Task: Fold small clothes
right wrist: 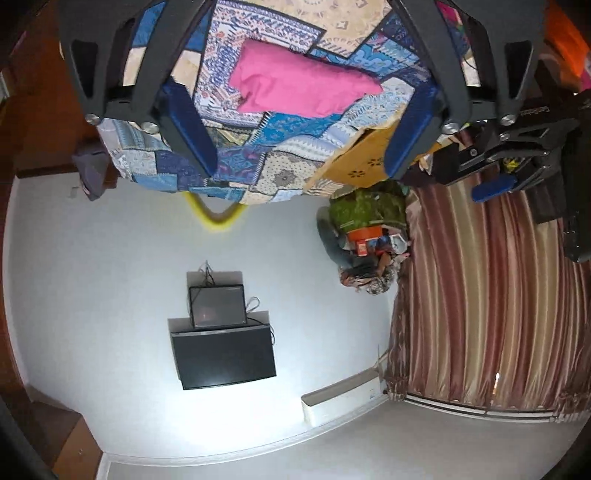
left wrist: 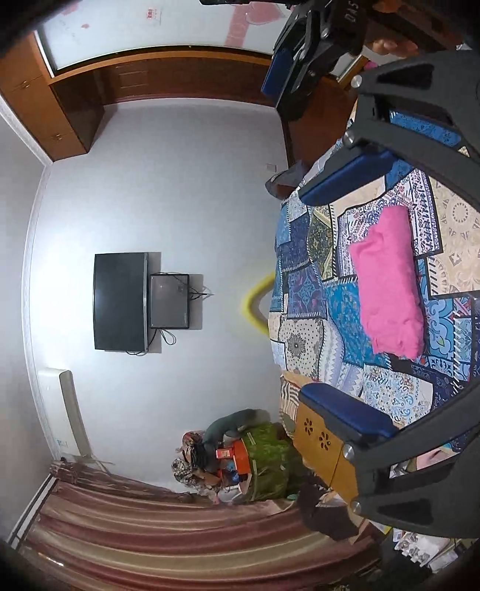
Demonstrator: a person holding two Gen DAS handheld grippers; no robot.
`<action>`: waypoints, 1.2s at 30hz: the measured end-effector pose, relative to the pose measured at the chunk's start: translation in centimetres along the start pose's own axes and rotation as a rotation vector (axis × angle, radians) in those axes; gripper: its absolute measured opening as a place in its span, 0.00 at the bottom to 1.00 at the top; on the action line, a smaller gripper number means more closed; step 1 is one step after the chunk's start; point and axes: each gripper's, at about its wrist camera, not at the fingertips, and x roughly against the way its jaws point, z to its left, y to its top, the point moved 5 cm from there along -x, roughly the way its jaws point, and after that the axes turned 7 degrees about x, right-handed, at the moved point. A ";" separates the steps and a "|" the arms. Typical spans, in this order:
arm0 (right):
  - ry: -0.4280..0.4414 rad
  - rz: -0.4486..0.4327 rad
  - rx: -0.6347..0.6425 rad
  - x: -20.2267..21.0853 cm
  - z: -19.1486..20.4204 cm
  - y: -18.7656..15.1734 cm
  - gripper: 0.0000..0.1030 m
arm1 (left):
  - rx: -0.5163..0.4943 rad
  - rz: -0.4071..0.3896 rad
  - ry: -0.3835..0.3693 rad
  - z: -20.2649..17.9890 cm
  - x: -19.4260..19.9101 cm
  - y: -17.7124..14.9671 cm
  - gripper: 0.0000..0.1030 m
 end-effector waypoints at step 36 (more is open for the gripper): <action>-0.057 0.021 -0.002 1.0 -0.3 -1.3 1.00 | 0.009 0.028 -0.021 -0.4 -0.5 -1.6 1.00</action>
